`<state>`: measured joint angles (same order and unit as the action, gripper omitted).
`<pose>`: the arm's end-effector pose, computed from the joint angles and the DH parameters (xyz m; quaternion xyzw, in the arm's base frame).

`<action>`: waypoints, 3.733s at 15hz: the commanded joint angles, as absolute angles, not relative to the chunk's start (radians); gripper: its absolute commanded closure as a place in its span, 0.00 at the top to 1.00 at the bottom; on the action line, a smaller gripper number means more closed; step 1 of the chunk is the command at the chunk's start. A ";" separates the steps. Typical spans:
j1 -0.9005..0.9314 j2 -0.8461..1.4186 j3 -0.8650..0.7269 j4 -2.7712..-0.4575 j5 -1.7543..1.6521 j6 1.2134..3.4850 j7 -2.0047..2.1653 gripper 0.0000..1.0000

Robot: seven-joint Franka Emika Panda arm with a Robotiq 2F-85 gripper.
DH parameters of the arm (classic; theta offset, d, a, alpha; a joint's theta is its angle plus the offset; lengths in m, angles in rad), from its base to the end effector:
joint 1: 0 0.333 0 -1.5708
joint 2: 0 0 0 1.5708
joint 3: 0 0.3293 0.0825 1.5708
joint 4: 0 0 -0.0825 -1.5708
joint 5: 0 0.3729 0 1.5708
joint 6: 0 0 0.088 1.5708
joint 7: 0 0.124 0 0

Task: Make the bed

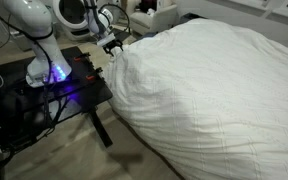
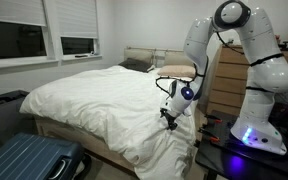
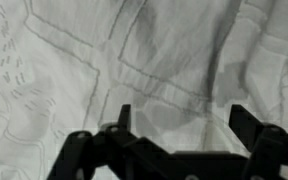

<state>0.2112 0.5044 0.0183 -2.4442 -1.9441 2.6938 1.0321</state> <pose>0.3872 0.1163 0.0826 0.8226 0.5022 0.0967 0.2484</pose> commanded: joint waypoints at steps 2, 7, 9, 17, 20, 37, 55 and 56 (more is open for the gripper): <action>0.126 0.606 0.110 -2.386 -2.085 2.527 1.192 1.00; 0.036 0.666 0.156 -2.365 -2.054 2.448 1.167 0.58; 0.006 0.666 0.165 -2.364 -2.031 2.456 1.147 0.42; -0.034 0.655 0.178 -2.406 -1.481 2.581 0.589 0.00; -0.028 0.637 0.205 -2.425 -1.244 2.574 0.333 0.01; -0.041 0.279 0.322 -2.506 -0.364 2.328 -0.635 0.01; 0.105 -0.043 0.264 -2.639 -0.254 2.317 -0.706 0.01; 0.109 -0.052 0.261 -2.642 -0.251 2.317 -0.708 0.01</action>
